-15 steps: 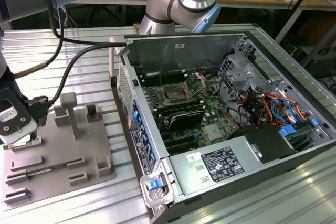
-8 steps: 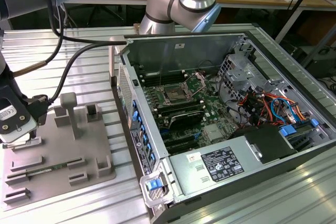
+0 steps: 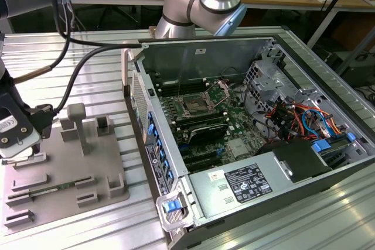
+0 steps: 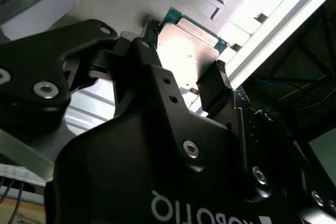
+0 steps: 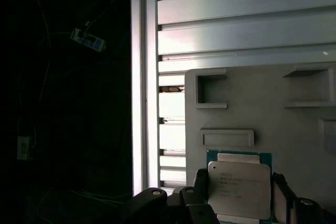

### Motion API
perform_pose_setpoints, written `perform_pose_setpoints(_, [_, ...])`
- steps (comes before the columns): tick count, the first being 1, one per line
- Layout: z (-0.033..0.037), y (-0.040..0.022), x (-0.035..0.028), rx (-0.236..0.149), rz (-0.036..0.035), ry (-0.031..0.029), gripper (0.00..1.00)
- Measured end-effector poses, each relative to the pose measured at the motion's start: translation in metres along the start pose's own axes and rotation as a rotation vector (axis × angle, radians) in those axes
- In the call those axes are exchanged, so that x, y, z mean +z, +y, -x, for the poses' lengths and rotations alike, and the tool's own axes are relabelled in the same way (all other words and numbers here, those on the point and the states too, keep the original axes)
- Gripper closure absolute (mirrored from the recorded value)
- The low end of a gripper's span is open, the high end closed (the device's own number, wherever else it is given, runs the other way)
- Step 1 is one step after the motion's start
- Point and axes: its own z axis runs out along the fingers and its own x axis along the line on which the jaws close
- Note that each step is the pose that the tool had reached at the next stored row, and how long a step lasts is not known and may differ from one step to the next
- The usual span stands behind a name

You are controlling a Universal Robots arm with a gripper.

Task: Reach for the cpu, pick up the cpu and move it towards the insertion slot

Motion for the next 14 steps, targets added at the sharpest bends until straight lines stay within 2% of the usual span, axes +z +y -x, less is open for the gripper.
perform_pose_setpoints(14, [0.0001,0.0002,-0.0068,0.000,0.0000,0.0000,0.45])
